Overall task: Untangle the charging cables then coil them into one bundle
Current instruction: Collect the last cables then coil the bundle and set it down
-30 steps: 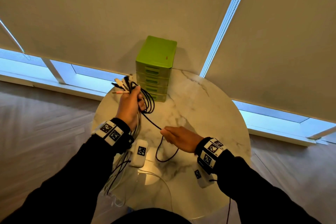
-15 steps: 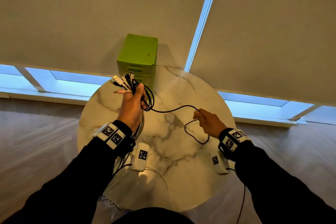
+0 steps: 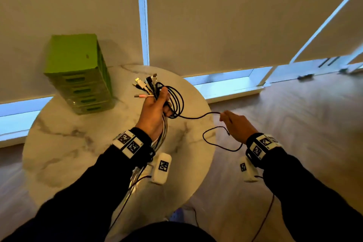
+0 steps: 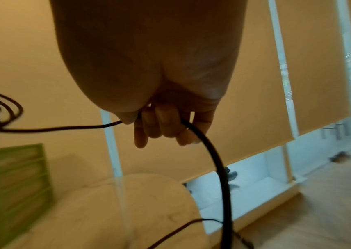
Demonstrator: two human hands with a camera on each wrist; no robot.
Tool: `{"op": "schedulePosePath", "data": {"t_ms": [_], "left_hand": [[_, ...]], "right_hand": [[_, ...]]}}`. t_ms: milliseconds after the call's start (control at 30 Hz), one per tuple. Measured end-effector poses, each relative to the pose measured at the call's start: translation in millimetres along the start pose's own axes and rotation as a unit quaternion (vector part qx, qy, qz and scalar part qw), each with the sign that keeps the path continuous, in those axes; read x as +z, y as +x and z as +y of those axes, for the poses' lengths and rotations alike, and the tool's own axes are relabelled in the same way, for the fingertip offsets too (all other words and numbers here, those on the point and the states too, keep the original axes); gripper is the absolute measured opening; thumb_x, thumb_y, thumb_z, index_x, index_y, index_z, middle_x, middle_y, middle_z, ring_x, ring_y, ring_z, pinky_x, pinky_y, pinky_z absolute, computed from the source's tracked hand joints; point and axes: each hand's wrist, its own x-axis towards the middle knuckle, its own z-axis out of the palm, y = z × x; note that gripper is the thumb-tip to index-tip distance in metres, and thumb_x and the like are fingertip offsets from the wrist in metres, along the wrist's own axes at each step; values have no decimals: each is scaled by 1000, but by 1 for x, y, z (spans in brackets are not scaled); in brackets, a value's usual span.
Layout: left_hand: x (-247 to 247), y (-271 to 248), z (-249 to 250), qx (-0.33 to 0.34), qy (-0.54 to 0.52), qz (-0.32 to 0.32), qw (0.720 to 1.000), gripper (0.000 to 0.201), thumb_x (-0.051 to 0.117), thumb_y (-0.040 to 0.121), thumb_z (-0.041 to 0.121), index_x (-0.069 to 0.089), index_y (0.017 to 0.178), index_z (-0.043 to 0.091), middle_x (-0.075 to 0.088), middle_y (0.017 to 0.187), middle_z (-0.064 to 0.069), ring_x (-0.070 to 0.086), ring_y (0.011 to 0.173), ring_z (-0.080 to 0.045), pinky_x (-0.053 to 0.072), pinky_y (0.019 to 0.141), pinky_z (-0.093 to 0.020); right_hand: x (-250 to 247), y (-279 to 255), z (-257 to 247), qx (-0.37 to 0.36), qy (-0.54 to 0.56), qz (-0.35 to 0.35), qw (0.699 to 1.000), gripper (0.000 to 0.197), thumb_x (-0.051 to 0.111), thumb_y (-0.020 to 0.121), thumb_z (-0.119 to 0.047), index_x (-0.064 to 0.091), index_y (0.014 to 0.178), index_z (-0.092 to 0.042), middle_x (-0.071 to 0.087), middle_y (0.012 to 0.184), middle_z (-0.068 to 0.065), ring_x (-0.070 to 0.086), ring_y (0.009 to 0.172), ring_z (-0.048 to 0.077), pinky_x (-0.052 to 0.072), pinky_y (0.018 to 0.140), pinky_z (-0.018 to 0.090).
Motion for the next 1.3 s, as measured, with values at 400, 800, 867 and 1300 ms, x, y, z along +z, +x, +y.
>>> {"op": "schedulePosePath", "data": {"t_ms": [400, 800, 867, 1300], "left_hand": [[81, -18, -71, -75, 77, -138, 985, 26, 52, 104, 27, 50, 80, 17, 35, 67, -2, 30, 51, -10, 28, 51, -25], [77, 11, -67, -113, 51, -70, 990, 41, 41, 107, 40, 38, 72, 18, 25, 64, 1, 25, 51, -10, 22, 51, -27], [73, 14, -66, -128, 12, -64, 990, 40, 42, 107, 37, 39, 72, 17, 30, 65, 1, 27, 52, -10, 25, 50, -25], [63, 17, -64, -116, 37, -111, 986, 35, 40, 108, 36, 39, 77, 19, 36, 65, 4, 39, 56, -11, 37, 55, -25]], "right_hand": [[46, -86, 9, 0, 243, -90, 966, 61, 67, 92, -33, 30, 140, -33, 66, 129, -2, 60, 121, 16, 43, 107, 39], [33, -86, 55, 113, 275, 118, 947, 25, 36, 106, -39, 47, 95, -19, 57, 74, -1, 53, 63, 16, 48, 61, 36], [38, -81, 81, 239, 246, 52, 938, 19, 41, 104, -31, 53, 96, -18, 68, 90, 4, 63, 82, 23, 53, 79, 40], [22, -52, -41, 26, 285, -140, 948, 42, 47, 102, -46, 40, 134, -19, 73, 99, 2, 68, 93, 13, 51, 86, 32]]}}
